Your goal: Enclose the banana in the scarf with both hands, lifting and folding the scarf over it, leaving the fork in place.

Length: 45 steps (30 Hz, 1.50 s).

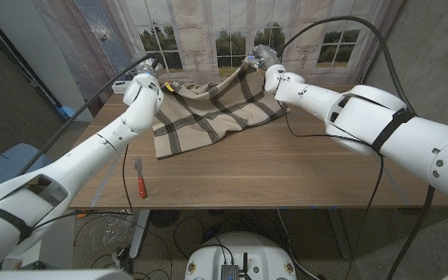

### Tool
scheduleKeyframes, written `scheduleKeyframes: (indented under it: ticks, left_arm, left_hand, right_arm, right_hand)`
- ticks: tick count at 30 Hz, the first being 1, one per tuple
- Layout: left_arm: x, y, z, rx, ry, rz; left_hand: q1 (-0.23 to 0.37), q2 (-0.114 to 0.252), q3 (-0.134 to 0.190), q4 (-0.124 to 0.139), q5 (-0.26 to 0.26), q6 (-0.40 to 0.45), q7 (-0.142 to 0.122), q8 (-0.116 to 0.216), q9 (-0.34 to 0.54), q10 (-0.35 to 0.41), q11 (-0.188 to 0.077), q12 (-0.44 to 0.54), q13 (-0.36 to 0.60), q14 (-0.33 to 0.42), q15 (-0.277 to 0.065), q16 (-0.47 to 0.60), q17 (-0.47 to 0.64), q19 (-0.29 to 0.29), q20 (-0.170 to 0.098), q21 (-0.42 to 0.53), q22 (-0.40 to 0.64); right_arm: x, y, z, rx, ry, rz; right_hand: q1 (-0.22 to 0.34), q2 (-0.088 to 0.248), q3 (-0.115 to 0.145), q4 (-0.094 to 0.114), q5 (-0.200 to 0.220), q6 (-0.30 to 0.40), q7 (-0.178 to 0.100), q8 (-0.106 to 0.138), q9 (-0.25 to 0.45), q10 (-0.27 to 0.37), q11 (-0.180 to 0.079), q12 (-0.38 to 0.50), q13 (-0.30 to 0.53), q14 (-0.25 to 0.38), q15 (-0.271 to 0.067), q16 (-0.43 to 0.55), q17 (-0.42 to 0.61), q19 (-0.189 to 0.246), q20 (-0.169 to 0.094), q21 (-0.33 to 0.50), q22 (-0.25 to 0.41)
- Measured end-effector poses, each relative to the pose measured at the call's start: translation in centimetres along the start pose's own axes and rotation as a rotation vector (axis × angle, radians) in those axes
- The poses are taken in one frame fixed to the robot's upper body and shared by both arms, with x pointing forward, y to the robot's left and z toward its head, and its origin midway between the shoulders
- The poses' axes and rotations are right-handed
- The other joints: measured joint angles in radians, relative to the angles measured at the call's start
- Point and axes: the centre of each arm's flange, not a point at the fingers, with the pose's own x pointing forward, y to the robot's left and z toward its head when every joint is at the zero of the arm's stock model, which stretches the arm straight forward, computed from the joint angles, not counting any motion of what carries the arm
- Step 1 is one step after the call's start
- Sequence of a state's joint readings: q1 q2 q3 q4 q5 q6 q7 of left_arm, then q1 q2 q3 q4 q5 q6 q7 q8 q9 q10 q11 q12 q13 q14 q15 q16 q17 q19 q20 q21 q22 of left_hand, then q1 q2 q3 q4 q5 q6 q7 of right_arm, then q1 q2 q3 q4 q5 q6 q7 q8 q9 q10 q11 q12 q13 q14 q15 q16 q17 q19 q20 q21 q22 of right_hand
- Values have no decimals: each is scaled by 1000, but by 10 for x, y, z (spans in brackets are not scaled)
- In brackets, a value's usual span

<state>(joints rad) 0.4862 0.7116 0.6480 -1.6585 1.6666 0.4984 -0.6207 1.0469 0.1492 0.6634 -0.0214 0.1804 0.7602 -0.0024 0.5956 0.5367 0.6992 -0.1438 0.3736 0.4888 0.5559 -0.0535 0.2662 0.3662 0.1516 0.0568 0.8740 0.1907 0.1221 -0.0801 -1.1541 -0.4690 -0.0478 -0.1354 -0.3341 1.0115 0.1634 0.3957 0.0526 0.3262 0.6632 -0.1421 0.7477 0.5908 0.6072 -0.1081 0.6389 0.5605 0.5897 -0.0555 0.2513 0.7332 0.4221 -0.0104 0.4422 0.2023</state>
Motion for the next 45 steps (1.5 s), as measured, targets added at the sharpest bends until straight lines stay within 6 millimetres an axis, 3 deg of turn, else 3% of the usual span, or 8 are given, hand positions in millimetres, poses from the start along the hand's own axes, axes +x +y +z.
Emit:
scheduleKeyframes:
  ticks: [1, 3, 8, 14, 18, 21, 34, 45]
  left_arm:
    - [1, -1, 1, -1, 0, -3]
    - [3, -4, 3, 6, 1, -11]
    - [8, -12, 7, 18, 12, -32]
    - [8, -15, 7, 21, 46, -36]
    - [7, -19, 7, 15, 84, -31]
    - [5, -18, 5, -5, 112, -9]
    - [-30, -22, 19, -270, 34, -5]
    - [-58, -26, 28, -490, -104, -106]
  left_hand:
    - [-6, -6, -11, -8, 0, -27, -5, 51, -5, -8, -7, -8, -4, 0, 0, 0, 0, 0, 0, 3, 0]
    - [-17, -16, -35, -15, -1, -89, -10, 64, -17, -47, -3, -26, -12, -3, 1, -5, 0, 0, 0, 4, -1]
    - [-69, -30, -64, -7, -4, -187, -22, -17, -65, -104, 30, -59, -30, -11, 1, -15, -11, 0, 0, 12, -5]
    - [-192, -54, -114, 36, -4, -329, -46, -160, -152, -118, 44, -74, -64, -20, 2, -30, -44, 0, 0, 12, -5]
    - [-236, -53, -132, 54, -11, -354, -51, -203, -181, -126, 45, -78, -76, -14, 3, -30, -54, 10, 11, 12, -5]
    - [-256, -47, -140, 62, -11, -364, -51, -221, -195, -131, 49, -82, -81, -5, 5, -30, -55, 14, 15, 17, -5]
    - [-402, -141, -225, 105, -11, -363, -45, -293, -270, -178, 71, -117, -116, -13, 2, -42, -89, 9, 35, 9, -9]
    - [-505, -230, -307, 115, 12, -444, -26, -377, -321, -289, 103, -167, -149, -112, 44, -73, -125, -23, 88, -38, -9]
  right_arm:
    - [1, -2, 0, -9, 0, 9]
    - [2, 1, -1, -2, 9, 48]
    - [4, 0, -6, 7, 30, 105]
    - [4, -2, -12, 31, 49, 112]
    - [4, -5, -18, 75, 63, 74]
    - [2, -4, -25, 108, 74, 47]
    - [-19, 1, -65, 113, 31, -183]
    - [-44, 12, -104, -11, 33, -198]
  right_hand:
    - [11, 0, 4, -11, 0, -7, 14, -1, -14, -7, 14, -6, -9, 0, 0, -3, 0, 8, 8, 3, -2]
    - [12, 1, 12, -22, 0, -51, 32, -53, -52, -30, 37, -27, -30, 0, 0, -17, -7, 17, 18, 3, -7]
    - [-21, -20, -7, -4, -25, -145, 28, -160, -125, -67, 58, -64, -70, -14, 2, -24, -13, 6, 33, 3, -12]
    - [-170, -25, -75, 69, -68, -207, 48, -275, -216, -114, 77, -117, -122, -46, 6, -38, -37, -20, 59, 1, -12]
    - [-265, -26, -114, 109, -86, -214, 56, -326, -264, -137, 96, -145, -148, -69, 4, -38, -50, -40, 79, -14, -12]
    - [-281, -25, -120, 111, -86, -215, 75, -347, -284, -151, 110, -160, -160, -79, 5, -45, -62, -43, 82, -14, -12]
    - [-199, -28, -49, -16, -94, -210, 80, -408, -347, -178, 112, -203, -201, -101, 10, -52, -122, -38, 88, -14, -16]
    - [-199, -28, -48, -18, -105, -209, 80, -423, -359, -195, 116, -214, -210, -113, 12, -52, -131, -34, 84, -21, -16]
